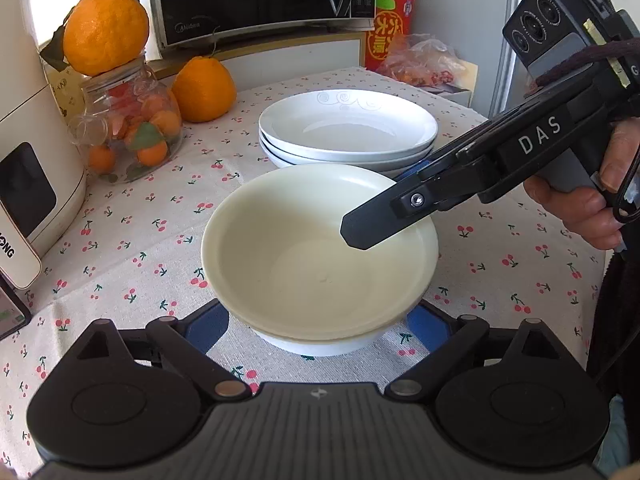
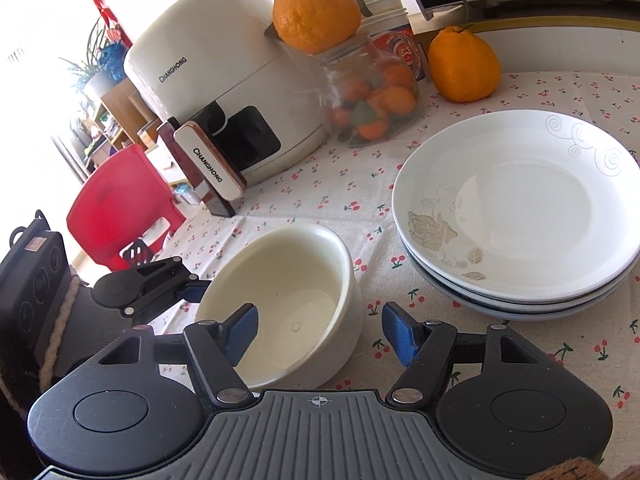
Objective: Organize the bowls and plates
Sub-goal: 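Close the right tool on the rim of the nested bowl stack, then lift the bowl stack and lower it onto the white plate stack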
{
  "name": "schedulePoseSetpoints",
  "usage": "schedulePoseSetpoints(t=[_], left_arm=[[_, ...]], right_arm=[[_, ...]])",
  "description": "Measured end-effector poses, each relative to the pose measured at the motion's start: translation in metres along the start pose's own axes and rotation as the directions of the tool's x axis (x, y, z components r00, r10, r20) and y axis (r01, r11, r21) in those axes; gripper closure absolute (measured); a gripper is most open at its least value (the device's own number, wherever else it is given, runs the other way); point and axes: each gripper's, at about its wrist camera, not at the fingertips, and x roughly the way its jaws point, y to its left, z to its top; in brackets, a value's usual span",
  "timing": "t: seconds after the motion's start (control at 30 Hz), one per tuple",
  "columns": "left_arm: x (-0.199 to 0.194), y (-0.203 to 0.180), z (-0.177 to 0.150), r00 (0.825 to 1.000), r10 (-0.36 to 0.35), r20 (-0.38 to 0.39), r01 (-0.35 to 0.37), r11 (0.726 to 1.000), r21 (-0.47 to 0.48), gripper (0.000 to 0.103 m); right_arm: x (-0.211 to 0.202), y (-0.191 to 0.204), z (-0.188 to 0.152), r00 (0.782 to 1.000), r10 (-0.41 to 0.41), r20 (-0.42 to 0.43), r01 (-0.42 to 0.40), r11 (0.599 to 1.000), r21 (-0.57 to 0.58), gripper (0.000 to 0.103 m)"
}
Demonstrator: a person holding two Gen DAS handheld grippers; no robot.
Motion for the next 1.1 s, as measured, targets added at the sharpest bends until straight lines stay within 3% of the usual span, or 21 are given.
schedulePoseSetpoints(t=[0.13,0.3,0.7,1.1], left_arm=[[0.000,-0.003,0.001,1.000,0.008,0.002,-0.008,1.000,0.019,0.011],[-0.001,-0.001,0.002,1.000,0.009,0.004,-0.009,1.000,0.012,0.011],[-0.010,0.000,0.015,0.998,0.027,0.064,-0.028,0.999,0.016,0.011],[-0.004,-0.004,0.057,0.988,0.026,0.154,-0.028,1.000,0.006,0.011]], right_arm=[[0.003,0.003,0.000,1.000,-0.002,-0.008,0.002,1.000,-0.016,0.051],[0.004,0.007,0.000,0.999,-0.032,-0.004,0.031,0.999,-0.044,0.058],[-0.008,0.010,0.013,0.998,-0.045,0.054,0.048,0.997,-0.066,0.058],[-0.039,-0.005,0.047,0.985,-0.072,0.156,0.081,0.996,-0.049,0.058]])
